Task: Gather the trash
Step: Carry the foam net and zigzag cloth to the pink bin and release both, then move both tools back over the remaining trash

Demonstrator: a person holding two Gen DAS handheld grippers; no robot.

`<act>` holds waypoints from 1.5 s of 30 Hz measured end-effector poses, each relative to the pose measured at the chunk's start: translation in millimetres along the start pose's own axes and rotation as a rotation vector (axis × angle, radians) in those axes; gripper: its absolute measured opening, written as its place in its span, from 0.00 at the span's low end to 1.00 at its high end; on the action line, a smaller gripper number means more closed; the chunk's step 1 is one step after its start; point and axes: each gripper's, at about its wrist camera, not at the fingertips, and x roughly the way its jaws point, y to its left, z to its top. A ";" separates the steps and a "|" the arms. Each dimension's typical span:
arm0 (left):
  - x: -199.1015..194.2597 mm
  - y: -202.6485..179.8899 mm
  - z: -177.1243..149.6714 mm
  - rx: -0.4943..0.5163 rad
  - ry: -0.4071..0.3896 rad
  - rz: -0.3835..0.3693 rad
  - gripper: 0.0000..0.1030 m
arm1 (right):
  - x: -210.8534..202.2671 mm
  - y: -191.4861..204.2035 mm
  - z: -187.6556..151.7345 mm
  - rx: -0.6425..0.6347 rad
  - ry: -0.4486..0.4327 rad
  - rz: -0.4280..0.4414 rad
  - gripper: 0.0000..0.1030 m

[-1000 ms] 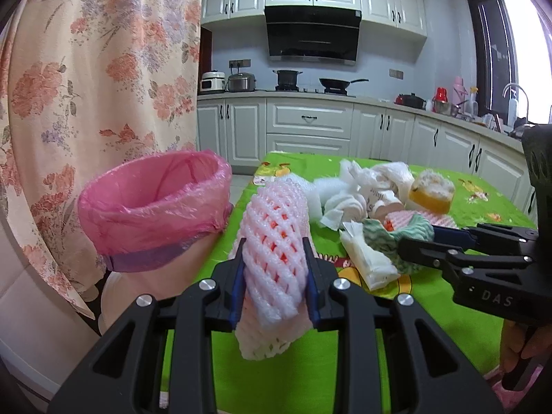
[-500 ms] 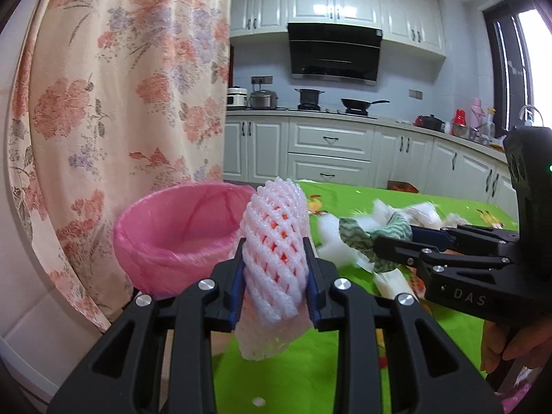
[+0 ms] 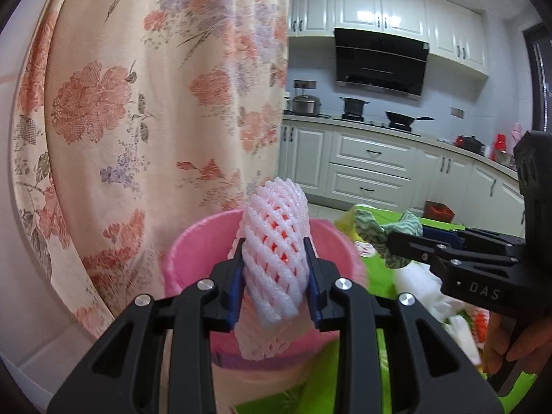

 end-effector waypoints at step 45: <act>-22.2 -32.9 -60.4 -0.135 0.064 0.018 0.92 | -81.5 -45.4 -83.1 0.155 0.006 -0.116 0.55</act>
